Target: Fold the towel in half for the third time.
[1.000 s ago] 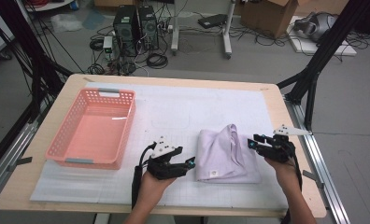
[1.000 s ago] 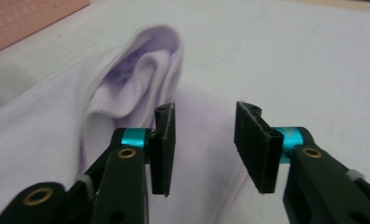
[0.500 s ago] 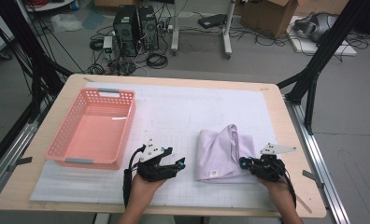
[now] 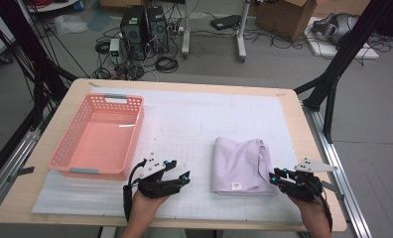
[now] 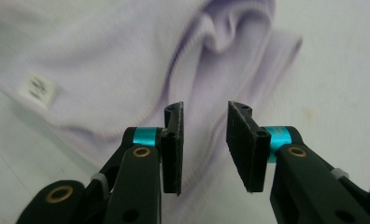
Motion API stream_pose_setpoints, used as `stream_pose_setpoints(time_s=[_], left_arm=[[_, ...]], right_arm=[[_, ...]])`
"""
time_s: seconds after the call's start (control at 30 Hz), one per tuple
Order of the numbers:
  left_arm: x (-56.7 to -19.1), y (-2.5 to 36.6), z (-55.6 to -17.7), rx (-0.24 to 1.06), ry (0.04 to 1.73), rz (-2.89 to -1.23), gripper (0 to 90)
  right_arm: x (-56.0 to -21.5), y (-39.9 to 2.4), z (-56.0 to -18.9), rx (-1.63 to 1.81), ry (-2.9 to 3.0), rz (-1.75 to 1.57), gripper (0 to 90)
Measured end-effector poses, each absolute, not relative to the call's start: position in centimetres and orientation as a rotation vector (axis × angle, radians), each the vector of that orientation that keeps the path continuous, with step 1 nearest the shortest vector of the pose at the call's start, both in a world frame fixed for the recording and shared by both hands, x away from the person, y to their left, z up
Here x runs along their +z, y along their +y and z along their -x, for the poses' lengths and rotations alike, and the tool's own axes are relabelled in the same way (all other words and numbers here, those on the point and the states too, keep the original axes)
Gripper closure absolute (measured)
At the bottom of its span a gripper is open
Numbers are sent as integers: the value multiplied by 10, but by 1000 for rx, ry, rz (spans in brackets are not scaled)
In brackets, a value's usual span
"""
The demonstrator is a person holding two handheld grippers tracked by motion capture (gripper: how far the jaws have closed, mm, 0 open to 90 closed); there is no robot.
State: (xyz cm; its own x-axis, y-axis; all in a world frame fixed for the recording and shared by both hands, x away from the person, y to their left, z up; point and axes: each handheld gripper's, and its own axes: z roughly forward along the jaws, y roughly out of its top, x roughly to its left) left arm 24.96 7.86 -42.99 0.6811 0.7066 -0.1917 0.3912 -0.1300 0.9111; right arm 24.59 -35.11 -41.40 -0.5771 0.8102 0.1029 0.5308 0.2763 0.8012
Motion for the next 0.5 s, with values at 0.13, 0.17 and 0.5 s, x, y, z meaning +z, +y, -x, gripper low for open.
stream_pose_setpoints(time_s=[0.13,0.17,0.5], left_arm=[[-431,80,-249,349,882,-1749,375],[-431,81,-248,346,885,-1744,375],[-433,84,-245,345,883,-1741,376]], right_arm=[[-418,-334,-257,1226,2275,-1200,662],[-422,-330,-261,1215,2286,-1198,661],[-425,-343,-268,990,2196,-1318,837]])
